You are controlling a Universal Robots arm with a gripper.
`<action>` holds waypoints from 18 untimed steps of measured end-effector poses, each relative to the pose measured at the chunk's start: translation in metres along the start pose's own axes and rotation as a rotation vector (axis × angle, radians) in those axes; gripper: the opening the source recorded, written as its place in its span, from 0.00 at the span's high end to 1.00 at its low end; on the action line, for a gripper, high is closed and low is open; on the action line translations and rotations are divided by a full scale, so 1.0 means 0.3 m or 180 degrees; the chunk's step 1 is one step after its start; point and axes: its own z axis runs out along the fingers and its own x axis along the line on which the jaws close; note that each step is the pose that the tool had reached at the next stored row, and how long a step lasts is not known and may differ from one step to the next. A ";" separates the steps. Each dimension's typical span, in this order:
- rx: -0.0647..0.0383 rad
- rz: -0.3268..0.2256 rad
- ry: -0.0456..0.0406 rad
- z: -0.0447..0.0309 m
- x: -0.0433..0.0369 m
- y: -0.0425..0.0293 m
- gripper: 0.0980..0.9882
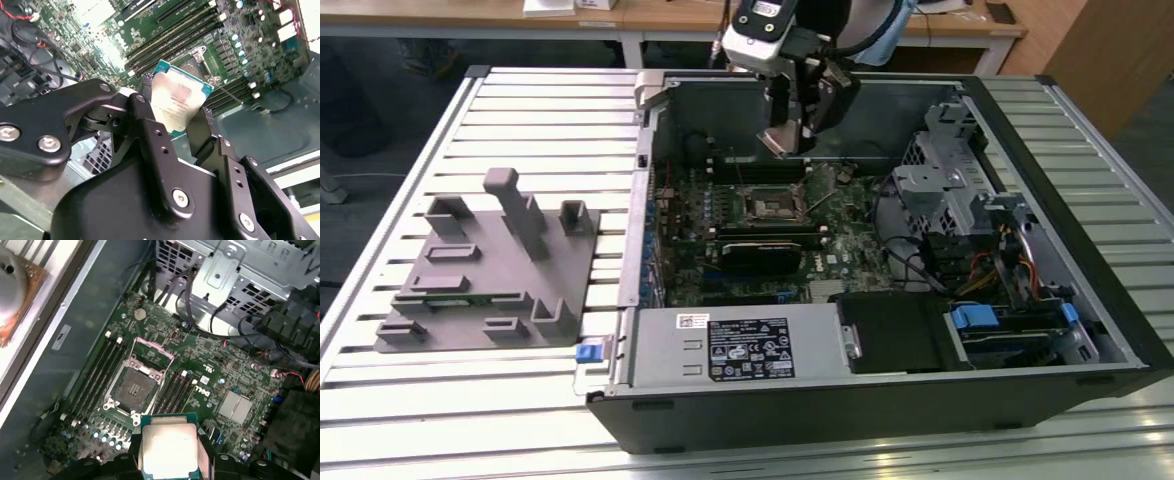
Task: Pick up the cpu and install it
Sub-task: 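Place the cpu into insertion slot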
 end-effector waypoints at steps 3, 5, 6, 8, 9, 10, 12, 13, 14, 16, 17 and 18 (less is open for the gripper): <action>0.0002 0.0144 -0.0007 0.003 0.000 0.000 0.52; 0.0003 0.0224 -0.0010 0.006 0.001 0.000 0.52; 0.0004 0.0269 -0.0012 0.008 0.002 0.000 0.52; 0.0005 0.0361 -0.0017 0.011 0.002 0.000 0.52; 0.0006 0.0405 -0.0020 0.014 0.002 0.000 0.52; 0.0008 0.0446 -0.0026 0.017 0.002 0.000 0.52; 0.0014 0.0496 -0.0041 0.022 0.003 0.000 0.52; 0.0018 0.0515 -0.0050 0.026 0.003 0.000 0.52; 0.0022 0.0532 -0.0061 0.028 0.004 0.000 0.52; 0.0028 0.0563 -0.0077 0.034 0.006 0.001 0.52; 0.0029 0.0583 -0.0079 0.037 0.008 0.002 0.52; 0.0030 0.0607 -0.0080 0.039 0.009 0.003 0.52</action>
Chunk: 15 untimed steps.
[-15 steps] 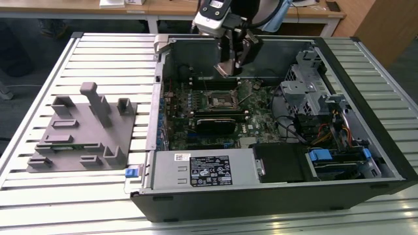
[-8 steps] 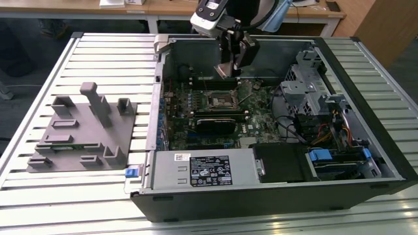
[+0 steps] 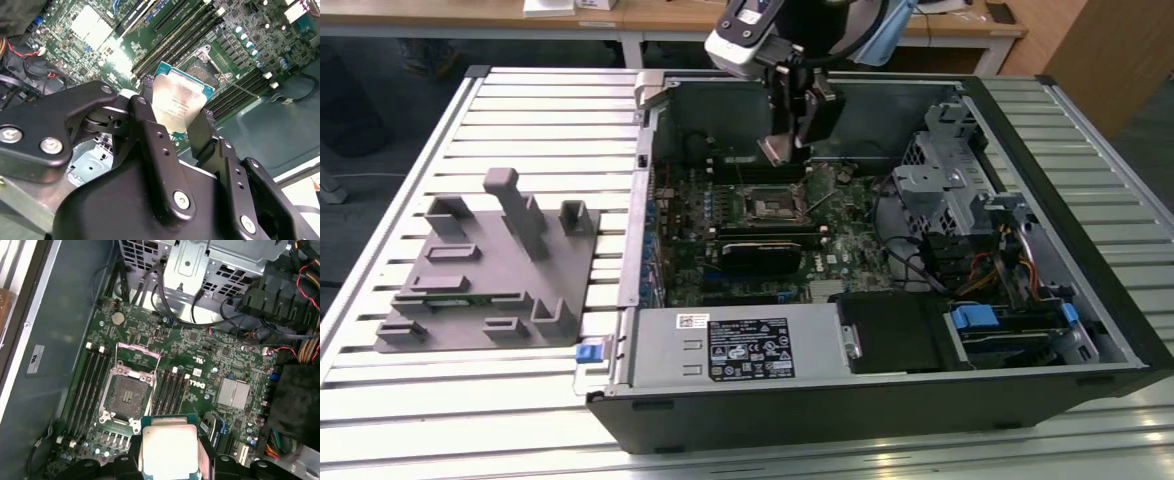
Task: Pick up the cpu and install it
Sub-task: 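Place the cpu into insertion slot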
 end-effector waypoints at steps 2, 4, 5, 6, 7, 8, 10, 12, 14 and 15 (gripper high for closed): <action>0.0002 0.0081 -0.0003 0.004 0.000 0.000 0.52; 0.0006 0.0196 -0.0008 0.010 0.001 0.000 0.52; 0.0008 0.0253 -0.0010 0.014 0.001 -0.001 0.52; 0.0009 0.0313 -0.0012 0.017 0.001 -0.001 0.52; 0.0011 0.0371 -0.0015 0.020 0.001 -0.001 0.52; 0.0013 0.0428 -0.0017 0.024 0.001 -0.001 0.52; 0.0016 0.0543 -0.0022 0.031 0.001 -0.001 0.52; 0.0020 0.0659 -0.0026 0.038 0.001 -0.002 0.52; 0.0024 0.0777 -0.0031 0.045 0.002 -0.002 0.52; 0.0025 0.0829 -0.0033 0.049 0.002 -0.002 0.52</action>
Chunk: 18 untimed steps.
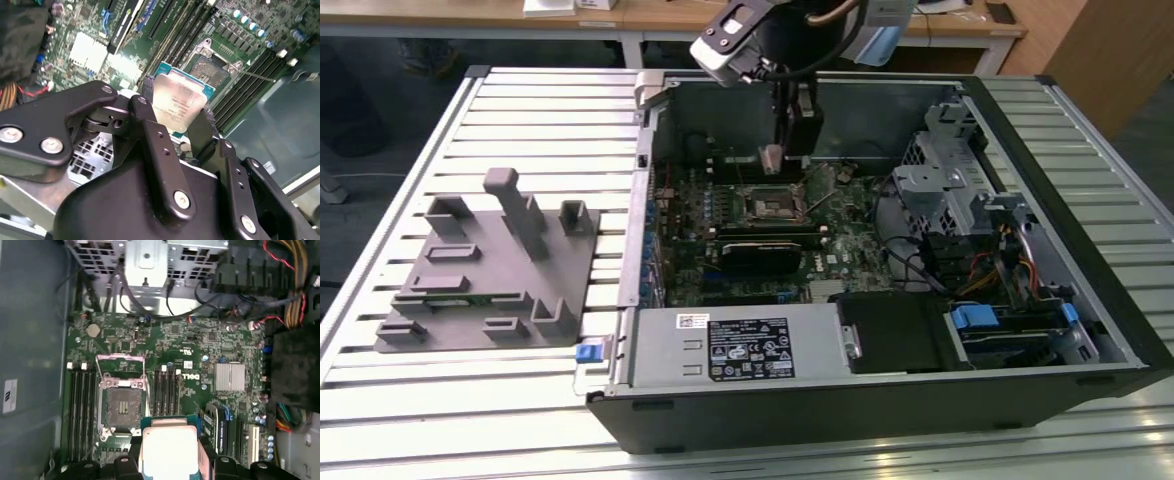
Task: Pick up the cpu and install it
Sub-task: 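Place the cpu into insertion slot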
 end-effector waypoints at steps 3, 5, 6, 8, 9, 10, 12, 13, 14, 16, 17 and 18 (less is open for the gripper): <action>0.0003 0.0083 -0.0004 0.011 0.004 0.000 0.52; 0.0003 0.0090 0.0000 0.019 0.015 -0.001 0.52; 0.0003 0.0090 0.0003 0.023 0.021 -0.001 0.52; 0.0003 0.0093 0.0005 0.031 0.035 -0.001 0.52; 0.0003 0.0094 0.0007 0.035 0.042 -0.001 0.52; 0.0003 0.0094 0.0007 0.040 0.049 -0.001 0.52; 0.0003 0.0096 0.0008 0.048 0.065 -0.002 0.52; 0.0003 0.0097 0.0008 0.053 0.073 -0.002 0.52; 0.0004 0.0099 0.0007 0.057 0.081 -0.002 0.52; 0.0003 0.0101 0.0007 0.065 0.095 -0.002 0.52; 0.0004 0.0103 0.0007 0.069 0.100 -0.002 0.52; 0.0003 0.0106 0.0007 0.072 0.105 -0.001 0.52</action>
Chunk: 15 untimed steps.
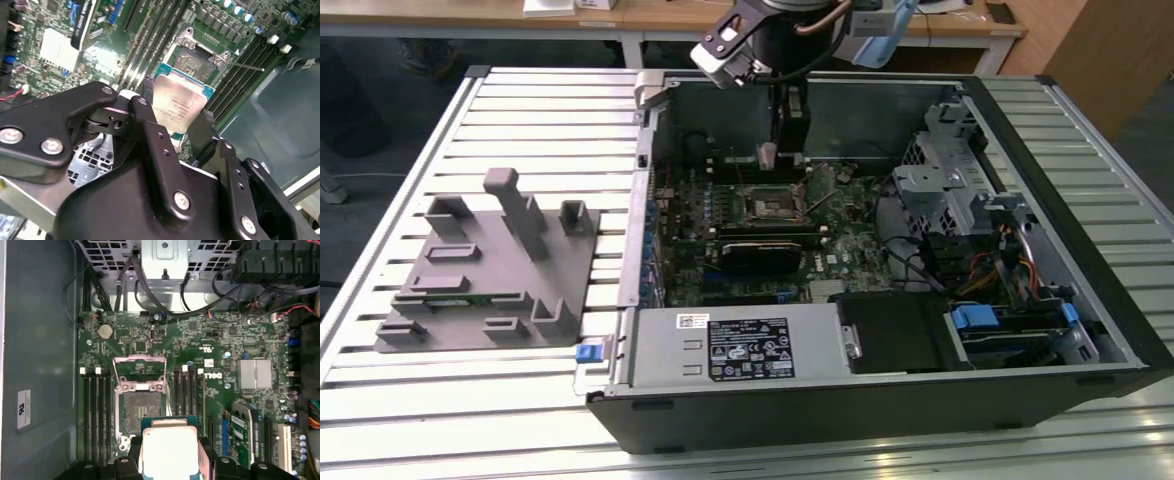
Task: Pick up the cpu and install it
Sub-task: 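Place the cpu into insertion slot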
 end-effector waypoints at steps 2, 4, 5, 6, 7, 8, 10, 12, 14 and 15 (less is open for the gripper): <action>0.0000 0.0012 0.0000 0.007 0.006 0.002 0.52; 0.0001 0.0055 -0.0002 0.013 0.007 0.005 0.52; 0.0002 0.0068 -0.0003 0.017 0.010 0.005 0.52; 0.0002 0.0072 -0.0003 0.022 0.012 0.005 0.52; 0.0002 0.0073 -0.0003 0.028 0.016 0.006 0.52; 0.0002 0.0073 -0.0003 0.034 0.020 0.007 0.52; 0.0002 0.0069 -0.0003 0.044 0.026 0.008 0.52; 0.0001 0.0035 0.0000 0.055 0.031 0.008 0.52; 0.0001 0.0018 -0.0001 0.067 0.038 0.007 0.52; 0.0001 0.0018 -0.0001 0.073 0.042 0.007 0.52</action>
